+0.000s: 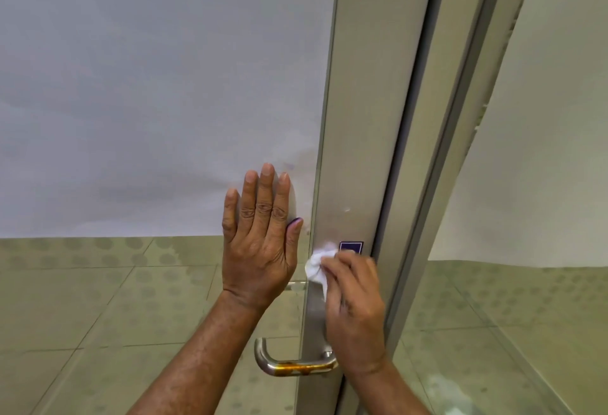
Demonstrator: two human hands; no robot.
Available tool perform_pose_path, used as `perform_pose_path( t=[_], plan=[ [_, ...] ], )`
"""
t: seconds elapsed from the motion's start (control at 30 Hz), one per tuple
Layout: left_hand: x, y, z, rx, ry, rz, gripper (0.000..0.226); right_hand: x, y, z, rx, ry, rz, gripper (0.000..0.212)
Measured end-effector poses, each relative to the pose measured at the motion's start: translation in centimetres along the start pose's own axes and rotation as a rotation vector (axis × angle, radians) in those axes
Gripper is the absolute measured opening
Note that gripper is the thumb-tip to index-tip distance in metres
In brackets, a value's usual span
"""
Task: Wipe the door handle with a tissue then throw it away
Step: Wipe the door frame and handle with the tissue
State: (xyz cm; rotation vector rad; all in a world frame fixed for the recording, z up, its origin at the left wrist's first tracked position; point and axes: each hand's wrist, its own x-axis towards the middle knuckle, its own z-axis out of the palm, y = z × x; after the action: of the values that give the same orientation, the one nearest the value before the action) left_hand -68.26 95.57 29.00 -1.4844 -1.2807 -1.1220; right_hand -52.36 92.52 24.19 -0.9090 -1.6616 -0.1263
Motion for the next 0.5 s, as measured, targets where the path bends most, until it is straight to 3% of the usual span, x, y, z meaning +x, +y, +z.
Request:
perform_pose_path(
  t=[0.13, 0.3, 0.43, 0.5],
  plan=[
    [0.3, 0.1, -0.1, 0.002, 0.002, 0.003, 0.061, -3.0, 0.2, -0.7, -0.068, -0.149, 0.007, 0.025],
    [0.4, -0.2, 0.0, 0.007, 0.014, 0.0, 0.06, 3.6, -1.7, -0.1, 0.089, 0.089, 0.04, 0.018],
    [0.0, 0.1, -0.1, -0.002, 0.004, 0.009, 0.06, -1.4, -0.6, -0.6, -0.012, -0.109, -0.016, 0.018],
    [0.4, 0.1, -0.1, 0.0, 0.013, 0.017, 0.061, -2.0, 0.0, -1.1, -0.048, -0.112, 0.057, 0.016]
  ],
)
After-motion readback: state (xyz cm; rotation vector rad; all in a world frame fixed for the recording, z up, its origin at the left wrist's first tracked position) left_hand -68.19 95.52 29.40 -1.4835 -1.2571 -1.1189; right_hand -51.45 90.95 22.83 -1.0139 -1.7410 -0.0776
